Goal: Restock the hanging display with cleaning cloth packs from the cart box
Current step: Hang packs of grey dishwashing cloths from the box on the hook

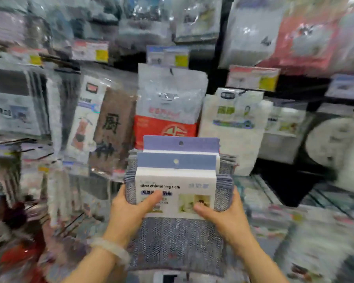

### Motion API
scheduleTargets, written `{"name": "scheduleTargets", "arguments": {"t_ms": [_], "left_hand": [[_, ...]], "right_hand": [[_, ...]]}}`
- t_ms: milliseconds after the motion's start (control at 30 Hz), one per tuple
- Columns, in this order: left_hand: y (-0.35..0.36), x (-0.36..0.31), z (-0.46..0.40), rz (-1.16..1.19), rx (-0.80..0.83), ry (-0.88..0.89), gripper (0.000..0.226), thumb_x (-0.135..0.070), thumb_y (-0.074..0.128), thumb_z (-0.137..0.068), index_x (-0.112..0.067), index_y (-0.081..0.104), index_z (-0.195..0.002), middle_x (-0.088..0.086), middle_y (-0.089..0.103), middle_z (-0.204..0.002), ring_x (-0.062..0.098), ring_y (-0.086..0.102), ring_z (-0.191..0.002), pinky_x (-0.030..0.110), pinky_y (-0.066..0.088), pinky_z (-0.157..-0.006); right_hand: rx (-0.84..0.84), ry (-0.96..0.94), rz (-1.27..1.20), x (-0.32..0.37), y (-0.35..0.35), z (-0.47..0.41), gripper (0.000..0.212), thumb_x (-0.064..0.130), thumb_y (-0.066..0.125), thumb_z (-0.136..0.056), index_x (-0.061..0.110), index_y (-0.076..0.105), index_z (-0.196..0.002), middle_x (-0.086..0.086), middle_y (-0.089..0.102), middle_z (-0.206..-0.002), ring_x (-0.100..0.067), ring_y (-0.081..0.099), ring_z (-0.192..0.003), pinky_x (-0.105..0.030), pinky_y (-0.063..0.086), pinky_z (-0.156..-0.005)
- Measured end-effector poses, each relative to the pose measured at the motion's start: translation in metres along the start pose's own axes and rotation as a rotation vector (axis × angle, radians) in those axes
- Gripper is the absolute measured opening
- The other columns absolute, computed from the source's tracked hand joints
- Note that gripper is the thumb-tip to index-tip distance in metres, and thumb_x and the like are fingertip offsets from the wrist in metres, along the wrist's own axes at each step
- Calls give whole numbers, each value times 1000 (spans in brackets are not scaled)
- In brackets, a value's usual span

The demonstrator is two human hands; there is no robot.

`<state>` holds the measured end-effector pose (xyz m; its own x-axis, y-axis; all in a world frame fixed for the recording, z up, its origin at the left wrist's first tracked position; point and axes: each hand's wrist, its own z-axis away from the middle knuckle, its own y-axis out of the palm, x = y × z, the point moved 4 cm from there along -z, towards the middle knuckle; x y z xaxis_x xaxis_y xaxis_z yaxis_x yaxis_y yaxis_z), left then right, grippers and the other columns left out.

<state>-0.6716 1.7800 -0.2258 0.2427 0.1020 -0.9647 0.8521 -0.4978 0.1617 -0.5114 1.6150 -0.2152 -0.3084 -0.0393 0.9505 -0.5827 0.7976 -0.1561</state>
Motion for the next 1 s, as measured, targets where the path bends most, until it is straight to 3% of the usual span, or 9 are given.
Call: {"name": "scheduleTargets", "arguments": {"t_ms": [133,267,367,500,567,633,700,800,1000], "left_hand": [[103,-5,23,34,121,26,43,-13,83,-61,-12,63,-99,3,75,-87,16,72,-77,30,57,-66],[175,-13,43,73,194,68,44,-9,82,-61,-10,62,-100,0,74,-84,8,71,-72,19,57,-60],[211,-23,50,98,236,107,43,-14,83,-57,-14,64,-95,-5,75,-77,6,71,-70,15,54,-56],[237,-32,46,124,276,135,56,-32,84,-46,-13,66,-95,-3,76,-83,15,72,-76,22,56,-59],[245,-35,38,118,299,148,58,-36,84,-43,-17,66,-95,-3,76,-83,17,73,-76,26,57,-61],[253,-38,27,120,340,138,58,-39,84,-42,-21,65,-93,-3,76,-85,18,73,-76,29,58,-62],[259,-39,15,121,379,120,58,-42,85,-40,-25,65,-92,-4,76,-86,17,73,-76,27,58,-59],[266,-36,0,121,437,92,52,-42,84,-42,-29,66,-90,-3,76,-87,18,73,-77,29,58,-60],[271,-31,-17,88,493,160,40,-33,81,-53,-27,64,-89,-8,75,-84,13,72,-72,18,54,-54]], "right_hand": [[-109,-43,39,5,-104,7,81,48,86,-33,40,46,-103,13,67,-102,-6,64,-94,-32,49,-86],[-172,-88,26,6,-179,11,69,20,89,-52,38,47,-103,13,70,-94,0,68,-84,-13,52,-65],[-213,-97,21,10,-214,11,71,22,90,-49,40,47,-103,20,70,-89,7,66,-80,-8,50,-58],[-212,-61,28,16,-237,5,89,50,83,-40,37,45,-118,18,68,-102,5,66,-86,-25,51,-77],[-193,-45,17,20,-242,-1,75,65,70,-48,48,43,-116,27,61,-107,11,62,-91,-23,49,-77],[-173,-9,-128,23,-245,-9,68,70,55,-61,44,46,-123,20,61,-119,0,60,-107,-29,51,-86],[-147,20,-292,28,-247,-17,61,67,46,-72,31,60,-119,5,69,-116,-16,66,-105,-31,57,-79],[-124,64,-410,34,-248,-26,42,54,45,-78,29,75,-94,2,75,-101,-15,71,-92,-24,57,-62],[-144,73,-496,19,-259,-42,29,35,58,-71,21,77,-87,-7,75,-94,-22,71,-85,-40,50,-81]]}}
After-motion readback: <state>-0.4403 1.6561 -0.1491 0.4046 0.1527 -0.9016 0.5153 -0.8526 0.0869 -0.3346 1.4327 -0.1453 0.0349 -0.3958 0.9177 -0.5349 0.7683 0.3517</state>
